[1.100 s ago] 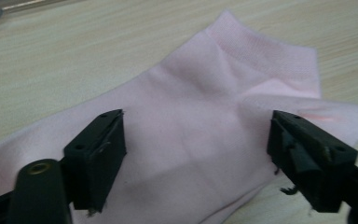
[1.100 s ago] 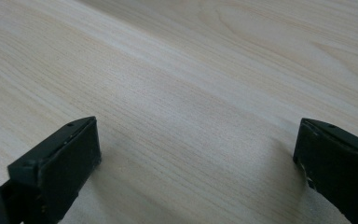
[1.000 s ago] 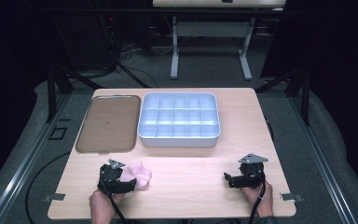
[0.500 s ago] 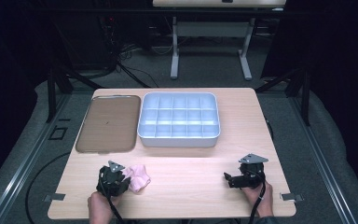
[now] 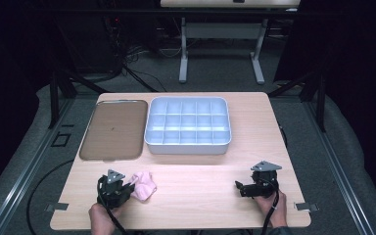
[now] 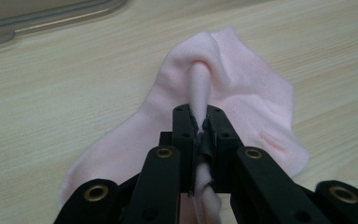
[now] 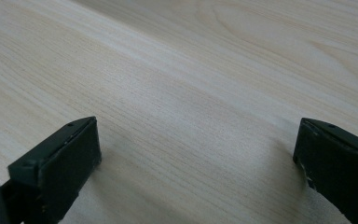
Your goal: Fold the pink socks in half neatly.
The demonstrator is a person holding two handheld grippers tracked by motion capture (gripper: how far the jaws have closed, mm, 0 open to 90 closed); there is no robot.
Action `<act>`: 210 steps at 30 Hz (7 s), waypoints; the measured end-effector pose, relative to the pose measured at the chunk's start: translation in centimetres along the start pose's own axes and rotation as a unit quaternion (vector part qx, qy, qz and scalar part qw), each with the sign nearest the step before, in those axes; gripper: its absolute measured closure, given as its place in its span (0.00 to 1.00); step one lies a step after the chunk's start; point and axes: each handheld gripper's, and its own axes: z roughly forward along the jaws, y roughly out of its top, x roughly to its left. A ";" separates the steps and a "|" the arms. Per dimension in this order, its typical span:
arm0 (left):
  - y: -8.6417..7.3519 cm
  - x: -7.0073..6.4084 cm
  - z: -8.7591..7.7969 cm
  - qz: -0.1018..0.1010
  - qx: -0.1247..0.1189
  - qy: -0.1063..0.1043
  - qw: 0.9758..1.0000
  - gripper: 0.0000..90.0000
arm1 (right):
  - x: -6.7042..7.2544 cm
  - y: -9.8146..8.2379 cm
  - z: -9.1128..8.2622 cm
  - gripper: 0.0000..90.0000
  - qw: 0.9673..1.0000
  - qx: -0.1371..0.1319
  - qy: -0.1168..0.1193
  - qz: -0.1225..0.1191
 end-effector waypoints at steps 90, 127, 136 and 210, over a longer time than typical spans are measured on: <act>3.5 -8.5 3.1 0.063 0.022 -0.089 0.994 0.30 | 0.3 -0.1 -0.5 0.15 1.000 -0.005 0.003 0.001; 2.3 -7.4 5.1 0.056 0.031 -0.107 0.992 0.93 | 9.3 1.0 -1.5 0.97 0.996 0.030 0.088 0.006; 2.1 -7.0 4.8 0.031 0.041 -0.131 0.990 0.85 | 8.6 1.1 -1.4 0.97 0.996 0.024 0.082 0.000; 1.9 -7.8 5.2 0.014 0.021 -0.137 0.990 0.96 | 13.4 7.3 -4.0 0.98 0.984 -0.036 0.171 -0.041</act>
